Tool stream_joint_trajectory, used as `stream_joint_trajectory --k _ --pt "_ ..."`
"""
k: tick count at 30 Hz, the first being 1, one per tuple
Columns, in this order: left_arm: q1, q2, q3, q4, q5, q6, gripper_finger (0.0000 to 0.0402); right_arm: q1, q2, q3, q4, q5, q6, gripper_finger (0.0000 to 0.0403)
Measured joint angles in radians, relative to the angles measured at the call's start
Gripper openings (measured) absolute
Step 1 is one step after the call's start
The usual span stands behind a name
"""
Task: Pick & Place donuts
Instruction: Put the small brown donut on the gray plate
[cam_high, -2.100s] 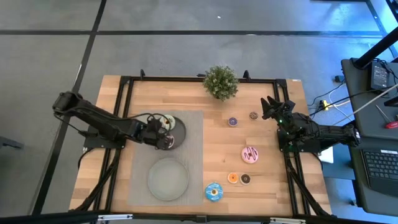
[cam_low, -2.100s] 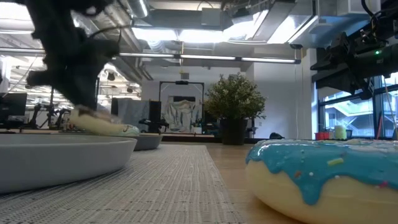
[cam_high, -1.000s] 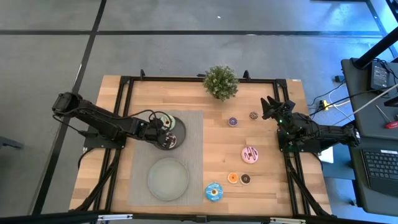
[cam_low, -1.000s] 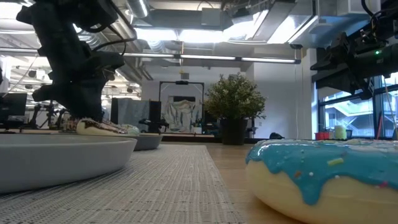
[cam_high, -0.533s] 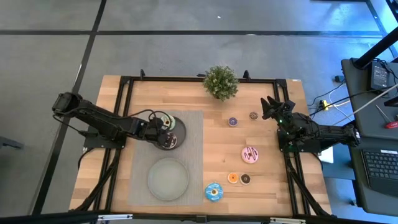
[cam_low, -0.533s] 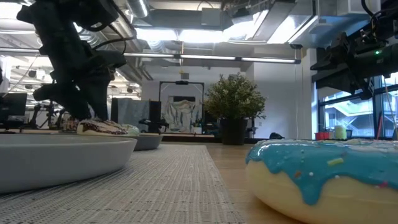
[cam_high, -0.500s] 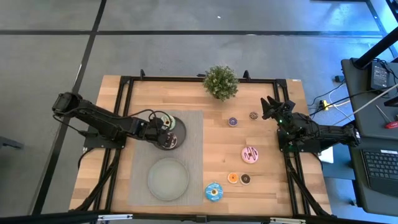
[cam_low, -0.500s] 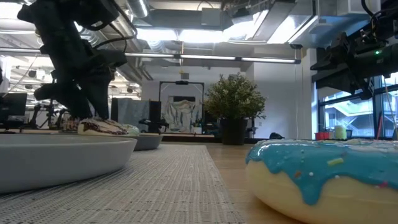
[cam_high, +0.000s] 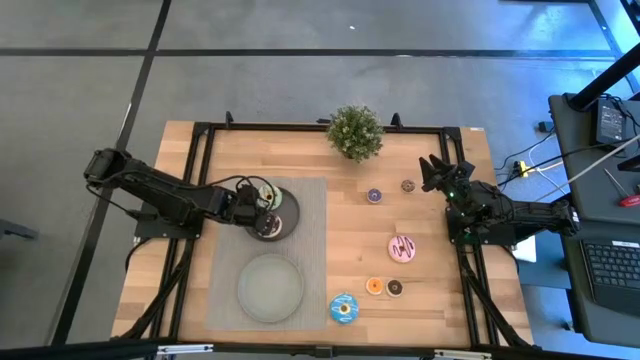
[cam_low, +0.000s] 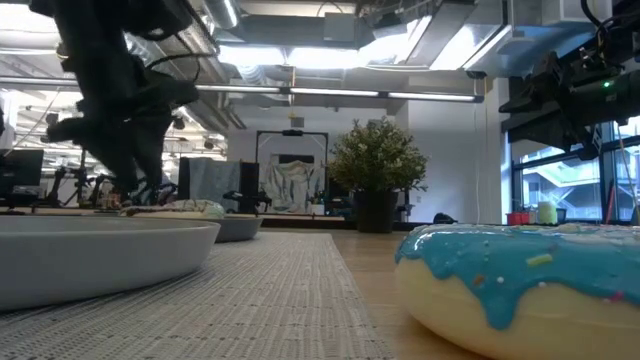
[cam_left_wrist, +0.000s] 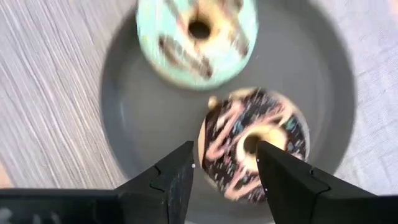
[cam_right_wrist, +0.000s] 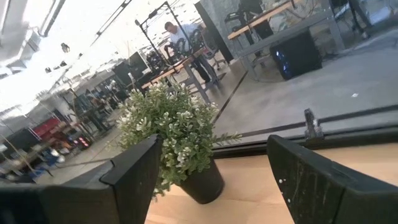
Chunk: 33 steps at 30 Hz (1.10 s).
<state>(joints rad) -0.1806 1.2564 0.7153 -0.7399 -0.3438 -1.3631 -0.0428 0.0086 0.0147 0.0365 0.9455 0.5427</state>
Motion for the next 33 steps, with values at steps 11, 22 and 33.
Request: stream_joint_trajectory --k 11,22,33 --pt "0.0 0.0 0.123 0.282 -0.189 0.332 0.0168 0.0 0.0 0.0 0.008 -0.07 0.041 0.0294" --pt "-0.003 0.0 0.123 0.554 -0.11 0.574 0.0168 0.0 0.0 0.0 0.083 -0.363 -0.039 0.0294" --pt "-0.001 0.0 0.123 0.649 -0.026 0.537 0.0165 0.0 0.001 0.0 0.125 -0.418 -0.13 0.0294"
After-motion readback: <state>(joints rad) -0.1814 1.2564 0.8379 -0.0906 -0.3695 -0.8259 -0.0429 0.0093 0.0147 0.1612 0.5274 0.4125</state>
